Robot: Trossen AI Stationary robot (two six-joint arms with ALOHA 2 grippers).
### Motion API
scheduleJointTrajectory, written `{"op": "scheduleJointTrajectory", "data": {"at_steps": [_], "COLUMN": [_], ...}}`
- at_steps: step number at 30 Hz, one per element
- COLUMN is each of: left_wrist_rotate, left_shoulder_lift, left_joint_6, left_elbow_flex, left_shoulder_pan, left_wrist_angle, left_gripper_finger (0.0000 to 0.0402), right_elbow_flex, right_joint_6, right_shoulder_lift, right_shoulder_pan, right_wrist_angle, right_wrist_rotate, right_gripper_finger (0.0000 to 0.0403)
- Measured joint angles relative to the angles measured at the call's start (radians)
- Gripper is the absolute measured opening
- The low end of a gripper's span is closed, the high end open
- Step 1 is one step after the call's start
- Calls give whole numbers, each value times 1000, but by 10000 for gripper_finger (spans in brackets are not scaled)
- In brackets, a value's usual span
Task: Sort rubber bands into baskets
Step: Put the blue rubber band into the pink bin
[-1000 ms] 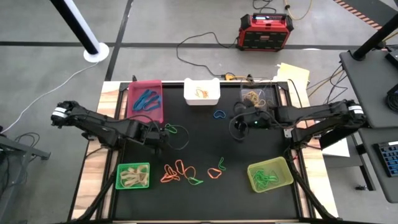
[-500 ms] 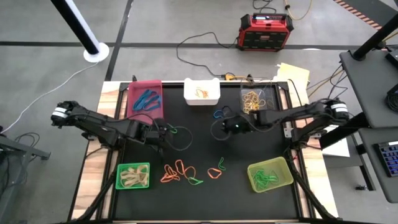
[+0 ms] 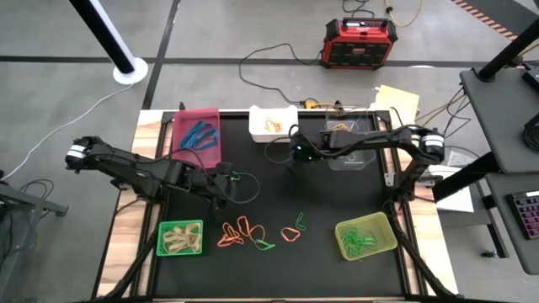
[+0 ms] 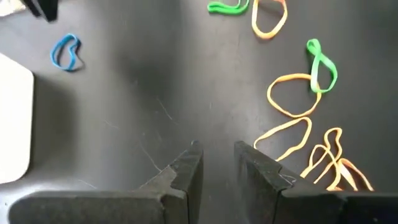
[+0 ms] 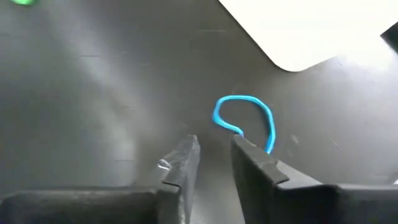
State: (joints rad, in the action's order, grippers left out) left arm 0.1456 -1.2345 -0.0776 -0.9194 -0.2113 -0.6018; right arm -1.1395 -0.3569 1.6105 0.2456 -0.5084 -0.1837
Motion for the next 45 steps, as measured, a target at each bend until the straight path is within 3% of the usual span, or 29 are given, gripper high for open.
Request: {"op": "scheduleJointTrajectory", "data": {"at_steps": [10,21,27,34,45], "left_wrist_rotate": [3,30,31,125,160], "left_shoulder_lift": [137,283,297,276,277], "left_joint_6": [-19,-15,-21,-57,-7], "left_elbow_flex": [73,163,163,163,173], "left_shoulder_pan": [-1,-1,-1,-1,-1], "left_wrist_angle": [119,256,273,280,294], "left_gripper_finger": [75,75,75,75,75], "right_elbow_flex": [-61,-119,-122,-119,-107], "right_joint_6": [27,9,8,61,127], "right_shoulder_lift": [154,284,296,296,198], "right_shoulder_pan": [33,45,53,55,-9], "right_wrist_angle": [12,18,22,20,57], "right_wrist_rotate": [0,-27,-60,-42,113], "right_gripper_finger": [167,165,133,20,9]}}
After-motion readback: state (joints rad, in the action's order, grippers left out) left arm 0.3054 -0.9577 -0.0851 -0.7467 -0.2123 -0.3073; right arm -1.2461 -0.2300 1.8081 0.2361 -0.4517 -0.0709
